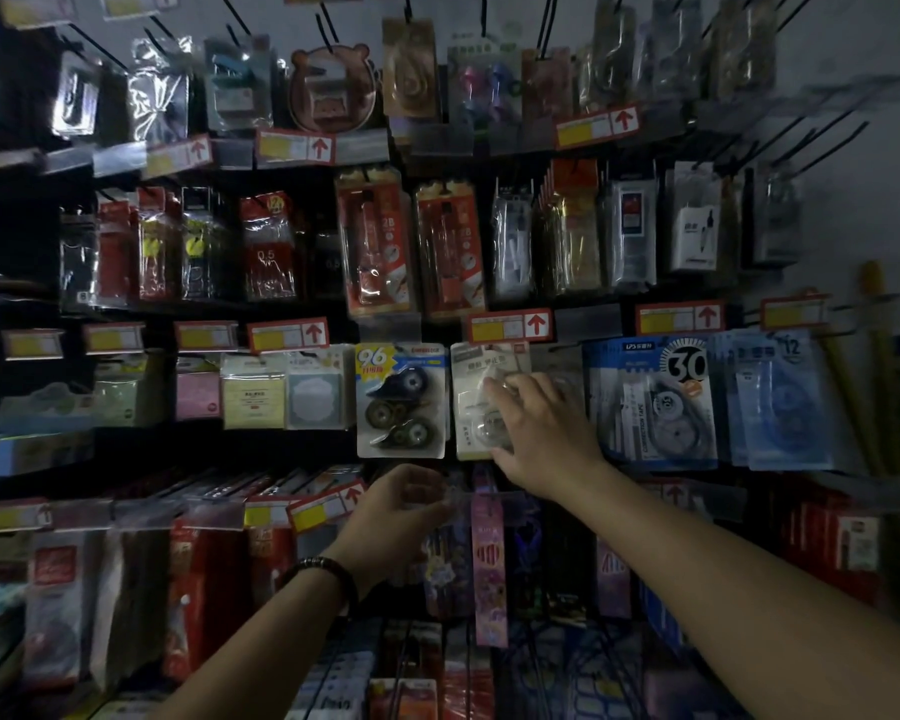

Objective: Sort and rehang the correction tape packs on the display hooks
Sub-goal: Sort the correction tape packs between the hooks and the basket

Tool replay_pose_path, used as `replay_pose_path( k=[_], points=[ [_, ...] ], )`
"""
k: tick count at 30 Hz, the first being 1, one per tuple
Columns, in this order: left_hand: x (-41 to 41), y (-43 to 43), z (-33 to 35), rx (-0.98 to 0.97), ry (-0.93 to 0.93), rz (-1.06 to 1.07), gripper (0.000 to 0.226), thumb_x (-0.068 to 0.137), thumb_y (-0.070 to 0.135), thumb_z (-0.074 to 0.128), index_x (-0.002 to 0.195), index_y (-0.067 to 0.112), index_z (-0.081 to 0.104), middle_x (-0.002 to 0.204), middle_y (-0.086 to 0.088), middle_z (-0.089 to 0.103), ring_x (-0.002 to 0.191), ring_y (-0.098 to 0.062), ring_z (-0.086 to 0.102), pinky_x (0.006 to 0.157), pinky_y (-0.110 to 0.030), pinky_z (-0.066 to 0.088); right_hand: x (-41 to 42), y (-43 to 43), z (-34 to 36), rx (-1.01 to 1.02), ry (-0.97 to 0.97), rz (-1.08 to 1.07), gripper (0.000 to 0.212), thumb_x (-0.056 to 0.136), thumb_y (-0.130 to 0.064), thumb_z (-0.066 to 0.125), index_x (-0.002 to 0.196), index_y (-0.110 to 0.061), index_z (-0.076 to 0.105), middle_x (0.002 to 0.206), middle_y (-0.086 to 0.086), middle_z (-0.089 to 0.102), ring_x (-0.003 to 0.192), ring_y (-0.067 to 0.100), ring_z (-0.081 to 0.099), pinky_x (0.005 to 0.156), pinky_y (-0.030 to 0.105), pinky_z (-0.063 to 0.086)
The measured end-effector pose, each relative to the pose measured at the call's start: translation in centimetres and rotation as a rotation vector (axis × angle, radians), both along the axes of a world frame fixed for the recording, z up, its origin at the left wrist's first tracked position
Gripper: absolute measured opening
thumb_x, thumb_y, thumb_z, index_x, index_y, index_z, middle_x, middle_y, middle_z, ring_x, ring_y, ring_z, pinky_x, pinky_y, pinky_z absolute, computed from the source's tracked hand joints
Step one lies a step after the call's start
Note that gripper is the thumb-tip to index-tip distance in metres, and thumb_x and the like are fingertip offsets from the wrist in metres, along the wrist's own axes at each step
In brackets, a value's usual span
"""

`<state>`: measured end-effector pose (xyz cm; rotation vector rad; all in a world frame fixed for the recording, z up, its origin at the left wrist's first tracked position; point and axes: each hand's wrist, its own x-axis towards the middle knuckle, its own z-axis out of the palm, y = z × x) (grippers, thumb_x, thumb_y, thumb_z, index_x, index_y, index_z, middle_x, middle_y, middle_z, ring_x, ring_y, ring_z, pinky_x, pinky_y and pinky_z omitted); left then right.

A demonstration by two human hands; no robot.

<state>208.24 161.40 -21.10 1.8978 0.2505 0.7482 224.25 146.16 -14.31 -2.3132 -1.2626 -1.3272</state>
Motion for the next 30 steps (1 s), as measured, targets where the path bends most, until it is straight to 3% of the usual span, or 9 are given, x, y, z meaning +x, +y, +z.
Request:
replay_pose_path(
  k=[7,12,16,20,24,26,28,30],
  points=[
    [-1.3,-1.2,-0.4,0.118,0.056,0.041,0.023,0.098,0.025,0.076,0.120,0.026,0.067,0.117,0.000,0.071,0.095,-0.018,0.075,0.067,-0.027,0.063,-0.7,0.9,0.0,-0.032,0.103,-0.021,0.081,0.086,-0.035,0.074,0.154,-0.018,0.033,0.154,0.011,0.036,0.141,0.031,0.033,0.105,0.048,0.049],
    [-3.4,-1.9,-2.6,0.243,0.111,0.056,0.012,0.098,0.026,0.075,0.109,0.029,0.069,0.098,0.005,0.076,0.080,0.000,0.073,0.070,-0.024,0.058,-1.8,-0.3,-3.1,-0.013,0.179,0.037,0.075,0.091,-0.038,0.069,0.153,-0.019,0.032,0.161,0.011,0.023,0.151,0.032,0.023,0.106,0.047,0.048],
    [-5.7,-3.0,-6.3,0.301,0.202,0.017,0.007,0.101,0.026,0.072,0.107,0.023,0.070,0.096,0.003,0.076,0.078,0.001,0.072,0.066,-0.017,0.053,-3.7,-2.2,-7.6,0.029,0.202,0.164,0.056,0.096,-0.040,0.061,0.146,-0.017,0.050,0.150,0.007,0.042,0.142,0.028,0.038,0.104,0.048,0.050],
    [-8.0,-4.8,-13.2,0.406,0.354,-0.017,0.005,0.101,0.027,0.071,0.105,0.025,0.073,0.096,0.008,0.076,0.087,-0.002,0.071,0.075,-0.023,0.056,-6.2,-4.3,-15.1,0.012,0.226,0.288,0.038,0.093,-0.033,0.066,0.125,-0.012,0.065,0.122,0.006,0.058,0.120,0.028,0.053,0.092,0.047,0.054],
    [-10.7,-6.8,-22.4,0.472,0.550,-0.079,0.013,0.103,0.025,0.068,0.112,0.018,0.076,0.101,0.007,0.075,0.088,-0.006,0.070,0.086,-0.034,0.061,-8.3,-6.8,-25.8,-0.054,0.407,0.358,0.030,0.093,-0.035,0.062,0.117,-0.018,0.063,0.111,0.002,0.057,0.108,0.025,0.053,0.081,0.043,0.055],
    [-12.4,-7.6,-27.3,0.446,0.654,-0.100,0.015,0.103,0.027,0.069,0.114,0.019,0.076,0.106,0.008,0.075,0.089,-0.002,0.069,0.087,-0.027,0.060,-9.3,-8.3,-31.9,-0.136,0.534,0.340,0.030,0.095,-0.043,0.056,0.117,-0.022,0.060,0.108,-0.001,0.056,0.105,0.022,0.054,0.079,0.039,0.054],
    [-14.1,-8.1,-32.3,0.460,0.746,-0.107,0.017,0.102,0.031,0.070,0.115,0.022,0.077,0.110,0.012,0.075,0.085,0.008,0.066,0.079,-0.009,0.053,-10.4,-9.5,-37.8,-0.233,0.700,0.295,0.028,0.095,-0.040,0.058,0.115,-0.021,0.061,0.109,0.000,0.057,0.106,0.023,0.056,0.081,0.041,0.055],
    [-15.5,-8.6,-36.9,0.433,0.828,-0.127,0.019,0.102,0.034,0.070,0.117,0.025,0.076,0.113,0.012,0.075,0.087,0.007,0.067,0.078,-0.010,0.053,-11.3,-10.8,-43.6,-0.323,0.855,0.258,0.029,0.093,-0.036,0.062,0.118,-0.020,0.063,0.118,0.002,0.061,0.111,0.026,0.060,0.089,0.045,0.055]
  ],
)
